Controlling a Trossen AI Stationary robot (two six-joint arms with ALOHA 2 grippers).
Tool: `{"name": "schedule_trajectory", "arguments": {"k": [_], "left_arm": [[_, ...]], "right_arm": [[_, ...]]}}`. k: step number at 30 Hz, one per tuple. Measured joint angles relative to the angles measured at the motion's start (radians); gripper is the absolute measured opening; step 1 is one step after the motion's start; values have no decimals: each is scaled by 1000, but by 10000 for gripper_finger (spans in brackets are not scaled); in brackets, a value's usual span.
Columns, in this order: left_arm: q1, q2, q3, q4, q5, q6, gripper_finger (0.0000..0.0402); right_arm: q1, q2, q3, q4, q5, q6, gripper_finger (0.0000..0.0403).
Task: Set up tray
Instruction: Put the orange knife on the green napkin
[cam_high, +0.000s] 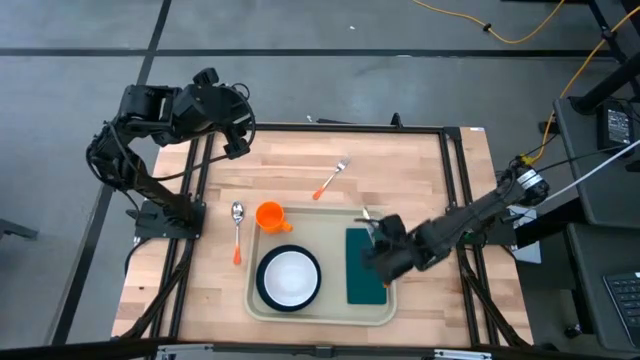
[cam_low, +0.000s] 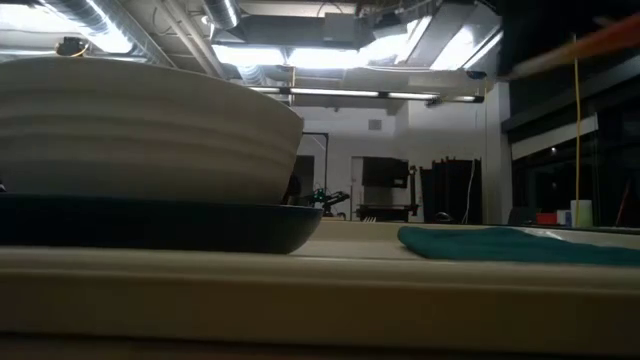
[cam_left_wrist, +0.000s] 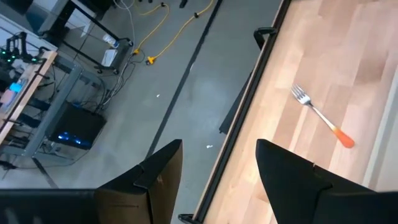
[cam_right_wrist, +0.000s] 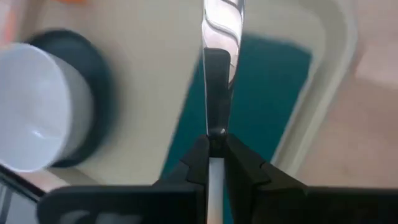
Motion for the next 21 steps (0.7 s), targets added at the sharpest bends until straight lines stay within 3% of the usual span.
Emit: {"name": "schedule_trajectory", "arguments": {"k": [16,21], "left_arm": [[-5,0,0,-3,29,-50,200],[-5,0,0,-2,28,18,200]], "right_arm": [[37,206,-6,68,-56,202,29],[37,247,-6,69,-81,286,29]]}}
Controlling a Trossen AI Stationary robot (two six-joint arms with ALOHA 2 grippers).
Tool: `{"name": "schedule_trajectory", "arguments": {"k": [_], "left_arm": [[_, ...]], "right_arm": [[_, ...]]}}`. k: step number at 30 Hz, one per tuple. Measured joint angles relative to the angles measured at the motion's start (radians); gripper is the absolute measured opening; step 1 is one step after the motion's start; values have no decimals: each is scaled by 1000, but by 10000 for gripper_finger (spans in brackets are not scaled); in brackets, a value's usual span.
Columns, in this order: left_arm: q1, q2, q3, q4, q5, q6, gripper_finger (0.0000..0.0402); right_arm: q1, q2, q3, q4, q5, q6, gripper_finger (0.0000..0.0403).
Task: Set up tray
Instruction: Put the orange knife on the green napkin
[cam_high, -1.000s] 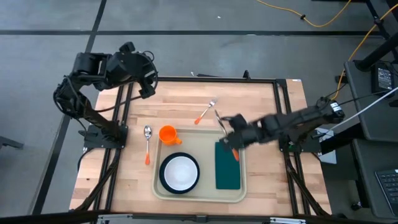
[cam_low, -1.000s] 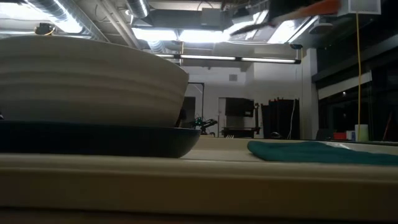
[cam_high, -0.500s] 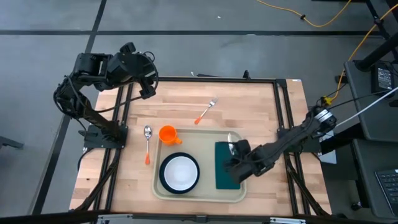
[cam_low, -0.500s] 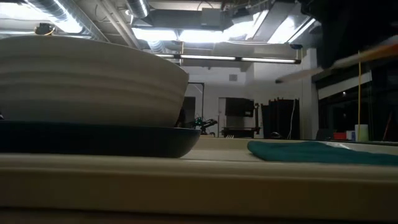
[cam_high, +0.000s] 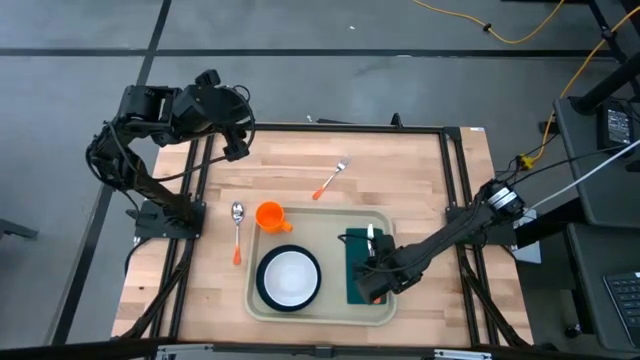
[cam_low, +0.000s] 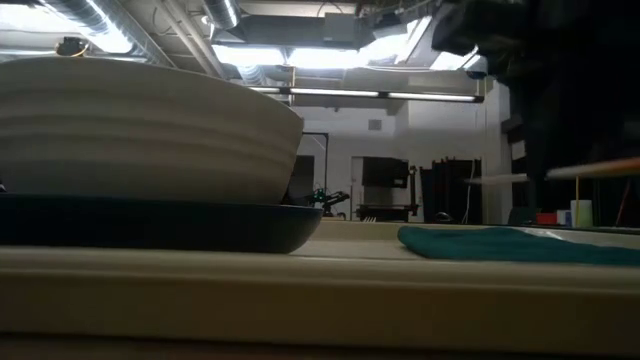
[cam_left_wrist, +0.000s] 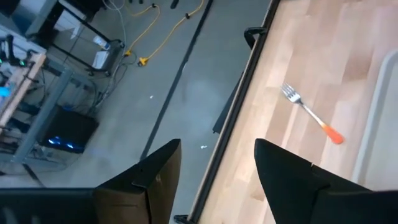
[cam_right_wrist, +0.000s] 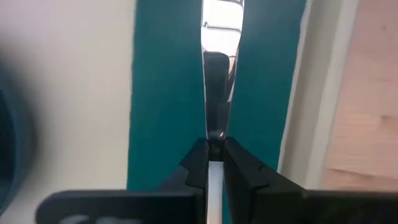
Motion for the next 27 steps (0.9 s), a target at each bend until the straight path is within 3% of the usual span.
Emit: {"name": "schedule_trajectory", "arguments": {"k": [12,27], "left_arm": [[0,0,0,16,22,70,200],[0,0,0,23,51,71,200]], "right_arm": [[0,55,0,-42,-78,74,29],[-4,85,0,-63,-94,80,29]]}}
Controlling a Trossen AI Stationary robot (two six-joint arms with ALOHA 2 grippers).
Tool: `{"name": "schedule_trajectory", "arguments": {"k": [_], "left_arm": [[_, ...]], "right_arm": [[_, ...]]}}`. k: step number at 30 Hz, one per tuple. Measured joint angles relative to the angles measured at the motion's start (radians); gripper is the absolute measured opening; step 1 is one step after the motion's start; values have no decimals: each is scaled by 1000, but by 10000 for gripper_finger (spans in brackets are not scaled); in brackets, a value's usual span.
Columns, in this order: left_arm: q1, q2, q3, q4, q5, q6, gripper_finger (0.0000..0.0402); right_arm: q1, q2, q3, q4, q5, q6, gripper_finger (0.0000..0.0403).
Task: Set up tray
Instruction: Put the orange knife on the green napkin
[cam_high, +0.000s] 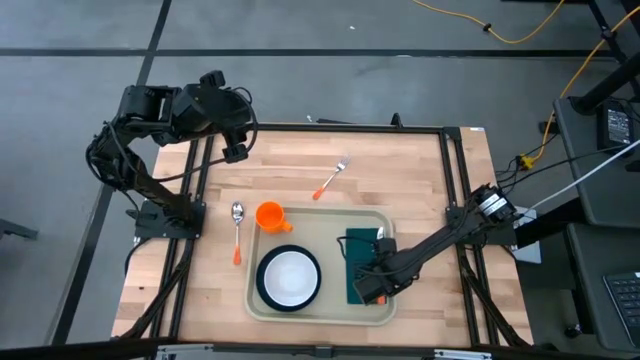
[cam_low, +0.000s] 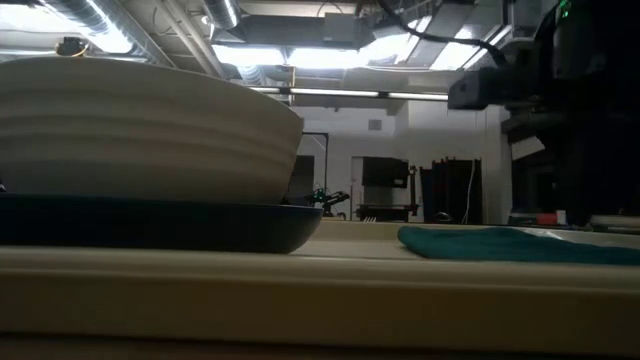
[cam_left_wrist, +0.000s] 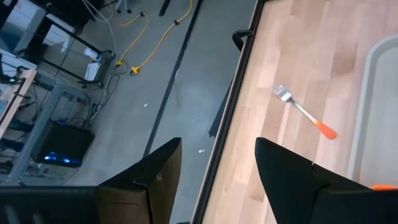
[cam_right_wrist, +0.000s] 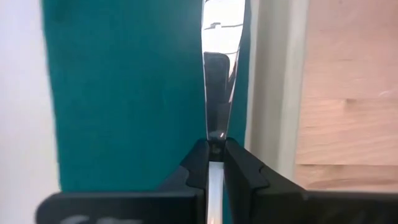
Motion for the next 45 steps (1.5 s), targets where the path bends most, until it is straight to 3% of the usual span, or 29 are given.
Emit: {"name": "schedule_trajectory", "arguments": {"k": [45], "left_arm": [[0,0,0,16,18,0,200]], "right_arm": [[-24,43,0,28,-15,-24,29]]}}
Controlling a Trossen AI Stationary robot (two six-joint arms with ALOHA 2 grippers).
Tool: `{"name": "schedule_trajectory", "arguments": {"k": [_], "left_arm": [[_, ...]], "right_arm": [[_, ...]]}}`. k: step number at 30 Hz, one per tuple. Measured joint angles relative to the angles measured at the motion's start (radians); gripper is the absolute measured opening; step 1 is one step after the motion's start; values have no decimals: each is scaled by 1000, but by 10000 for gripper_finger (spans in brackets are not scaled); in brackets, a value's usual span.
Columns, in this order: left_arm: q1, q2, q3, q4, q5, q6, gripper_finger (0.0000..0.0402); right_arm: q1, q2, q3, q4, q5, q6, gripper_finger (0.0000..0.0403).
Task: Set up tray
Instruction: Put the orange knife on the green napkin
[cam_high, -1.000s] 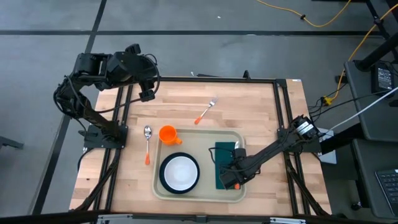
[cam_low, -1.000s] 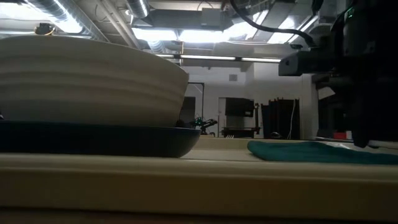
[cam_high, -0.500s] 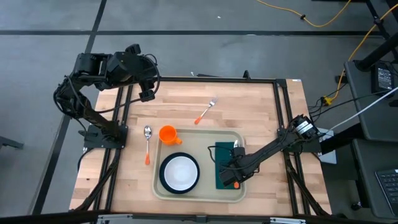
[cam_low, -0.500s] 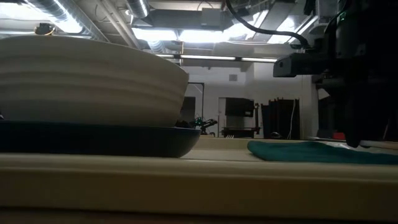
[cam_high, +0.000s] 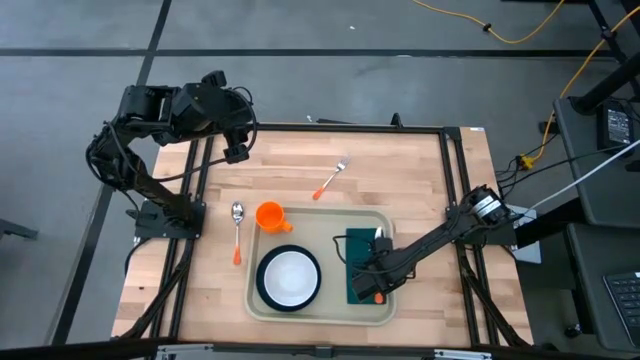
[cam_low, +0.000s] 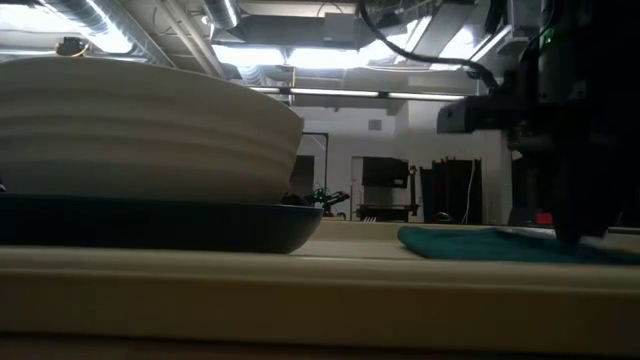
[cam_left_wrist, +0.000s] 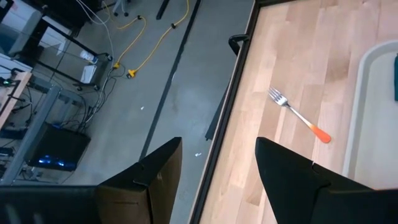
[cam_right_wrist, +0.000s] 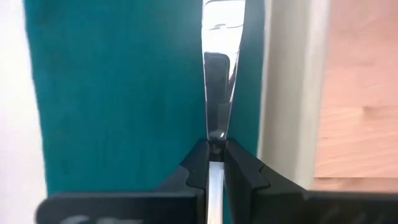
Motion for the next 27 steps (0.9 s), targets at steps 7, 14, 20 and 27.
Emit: {"name": "schedule_trajectory", "arguments": {"k": [7,14,20,27], "left_arm": [[0,0,0,0,0,0,200],[0,0,0,0,8,0,200],[0,0,0,1,8,0,200],[0,0,0,1,8,0,200]], "right_arm": [[0,20,0,16,-14,0,29],[0,20,0,16,-15,-1,35],[0,20,5,17,-22,2,63],[1,20,53,-24,-20,-9,125]]}}
